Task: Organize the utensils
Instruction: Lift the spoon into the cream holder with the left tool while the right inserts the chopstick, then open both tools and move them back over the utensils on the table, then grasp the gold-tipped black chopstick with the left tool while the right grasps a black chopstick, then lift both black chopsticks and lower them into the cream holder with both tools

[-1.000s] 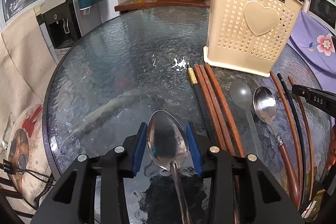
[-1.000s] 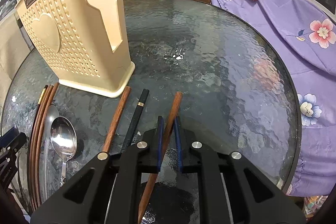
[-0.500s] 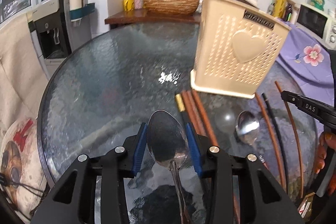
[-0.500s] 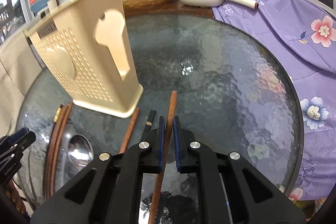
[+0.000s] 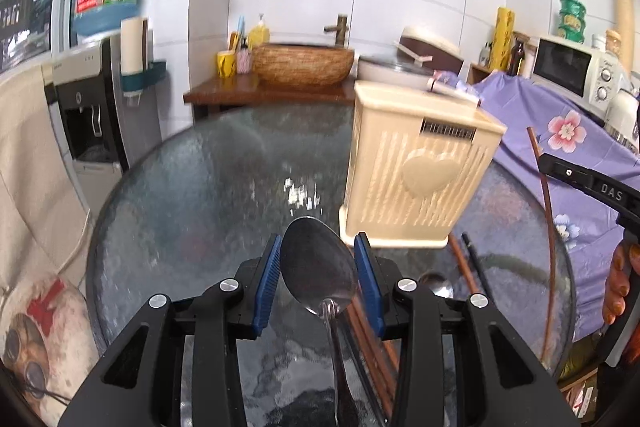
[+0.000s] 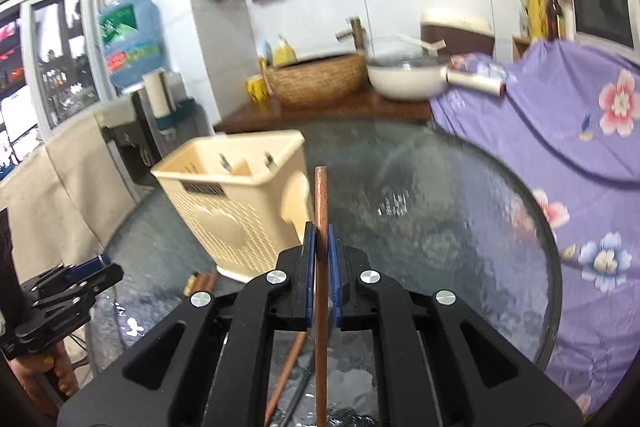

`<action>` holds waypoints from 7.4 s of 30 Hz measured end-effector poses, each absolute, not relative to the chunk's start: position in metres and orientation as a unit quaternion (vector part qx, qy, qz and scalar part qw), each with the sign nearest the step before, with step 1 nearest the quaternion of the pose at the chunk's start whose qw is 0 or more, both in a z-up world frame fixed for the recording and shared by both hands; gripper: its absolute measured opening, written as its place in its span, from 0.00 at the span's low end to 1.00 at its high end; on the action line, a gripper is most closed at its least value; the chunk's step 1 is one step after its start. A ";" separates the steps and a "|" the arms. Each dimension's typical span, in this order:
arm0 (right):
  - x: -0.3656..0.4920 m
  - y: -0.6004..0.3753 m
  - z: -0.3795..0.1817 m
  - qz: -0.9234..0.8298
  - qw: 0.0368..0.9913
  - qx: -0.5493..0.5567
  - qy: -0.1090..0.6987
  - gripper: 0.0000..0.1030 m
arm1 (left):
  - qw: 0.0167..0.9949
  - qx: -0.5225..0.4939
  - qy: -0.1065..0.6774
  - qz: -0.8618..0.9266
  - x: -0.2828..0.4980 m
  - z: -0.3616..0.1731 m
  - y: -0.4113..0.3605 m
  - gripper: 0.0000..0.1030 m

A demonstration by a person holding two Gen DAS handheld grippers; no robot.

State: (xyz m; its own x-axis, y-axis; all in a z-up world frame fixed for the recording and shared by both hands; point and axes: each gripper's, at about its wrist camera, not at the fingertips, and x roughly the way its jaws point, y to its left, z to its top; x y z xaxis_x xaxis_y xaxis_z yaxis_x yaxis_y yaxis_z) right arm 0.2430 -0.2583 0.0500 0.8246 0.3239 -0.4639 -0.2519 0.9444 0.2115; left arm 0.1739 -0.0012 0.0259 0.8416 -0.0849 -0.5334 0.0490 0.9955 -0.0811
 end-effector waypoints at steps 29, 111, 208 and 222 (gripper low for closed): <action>0.199 -0.272 0.102 0.191 0.960 0.062 0.195 0.07 | 0.966 -0.034 0.242 -0.080 0.175 0.070 0.000 0.35; 0.250 -0.253 0.052 0.114 0.959 0.058 0.252 0.73 | 0.964 -0.039 0.264 0.017 0.216 0.049 0.004 0.86; 0.293 -0.246 -0.035 0.147 0.900 0.096 0.400 0.08 | 0.906 -0.049 0.419 -0.039 0.246 -0.034 -0.010 0.07; 0.247 -0.277 0.040 0.255 0.904 0.171 0.298 0.08 | 0.929 -0.075 0.345 -0.107 0.213 0.034 -0.007 0.07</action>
